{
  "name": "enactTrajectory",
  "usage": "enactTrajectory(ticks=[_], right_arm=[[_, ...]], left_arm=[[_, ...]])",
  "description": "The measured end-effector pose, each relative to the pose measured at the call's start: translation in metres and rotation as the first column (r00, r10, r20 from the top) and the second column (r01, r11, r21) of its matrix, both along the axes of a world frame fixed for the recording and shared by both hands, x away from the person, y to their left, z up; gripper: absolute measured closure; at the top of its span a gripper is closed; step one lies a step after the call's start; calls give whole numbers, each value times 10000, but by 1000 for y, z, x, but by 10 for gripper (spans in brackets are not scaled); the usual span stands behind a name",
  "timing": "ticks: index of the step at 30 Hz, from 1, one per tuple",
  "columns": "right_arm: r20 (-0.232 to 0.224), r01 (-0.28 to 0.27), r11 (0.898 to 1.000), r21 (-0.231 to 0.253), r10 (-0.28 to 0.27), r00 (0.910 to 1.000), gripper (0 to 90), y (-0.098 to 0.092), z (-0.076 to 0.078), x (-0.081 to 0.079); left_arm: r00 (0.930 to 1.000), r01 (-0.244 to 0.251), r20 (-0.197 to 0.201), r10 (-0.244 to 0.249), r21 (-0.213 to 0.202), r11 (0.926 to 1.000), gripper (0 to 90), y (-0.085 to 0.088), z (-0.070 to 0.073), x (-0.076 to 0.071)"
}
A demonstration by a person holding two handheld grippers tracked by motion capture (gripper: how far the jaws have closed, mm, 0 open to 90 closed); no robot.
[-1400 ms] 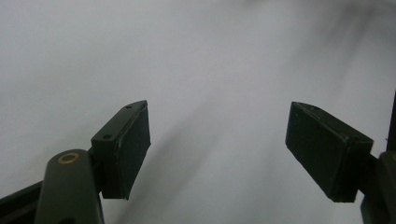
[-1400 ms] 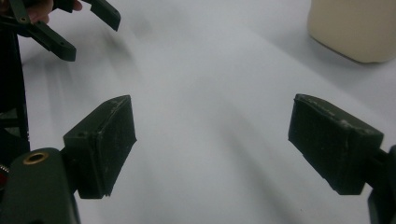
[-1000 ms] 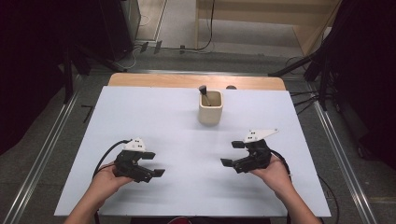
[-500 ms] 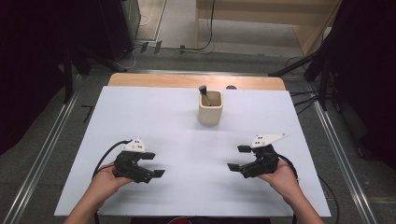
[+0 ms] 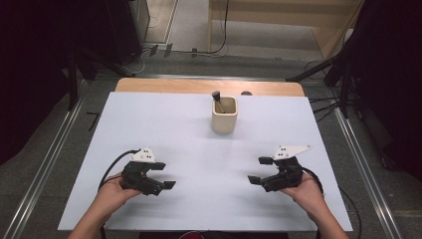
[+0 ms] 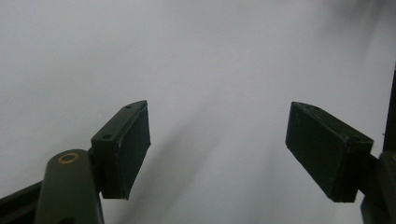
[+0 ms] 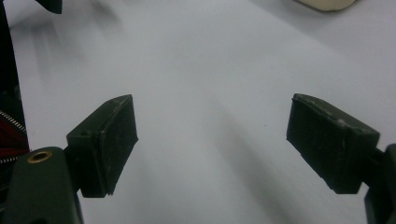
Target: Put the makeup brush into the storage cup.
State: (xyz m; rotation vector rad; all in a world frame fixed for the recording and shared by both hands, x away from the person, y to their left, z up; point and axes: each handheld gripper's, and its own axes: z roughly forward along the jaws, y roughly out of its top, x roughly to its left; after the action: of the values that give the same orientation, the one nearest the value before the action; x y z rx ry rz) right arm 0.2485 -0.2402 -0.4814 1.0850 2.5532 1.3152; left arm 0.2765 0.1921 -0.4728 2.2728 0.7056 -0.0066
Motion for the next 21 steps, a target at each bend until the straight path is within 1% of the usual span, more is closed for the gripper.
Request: enactTrajectory(ticks=[6, 12, 16, 21], right_arm=[[16, -51, 9999, -106, 51, 10000, 176, -3, -3, -1], [96, -28, 10000, -3, 28, 9999, 183, -5, -3, 3], [113, 40, 10000, -42, -39, 9999, 187, -7, -4, 4], [81, 89, 9999, -124, -88, 9999, 191, -10, -7, 7]], left_arm=[[10000, 1, 58, -1, -5, 10000, 230, 1, 0, 0], [10000, -10, 58, 9, 39, 10000, 230, 1, 0, 1], [10000, -21, 32, 21, 90, 10000, 230, 1, -1, 2], [9999, -44, 108, 42, 117, 9999, 231, 1, -1, 2]])
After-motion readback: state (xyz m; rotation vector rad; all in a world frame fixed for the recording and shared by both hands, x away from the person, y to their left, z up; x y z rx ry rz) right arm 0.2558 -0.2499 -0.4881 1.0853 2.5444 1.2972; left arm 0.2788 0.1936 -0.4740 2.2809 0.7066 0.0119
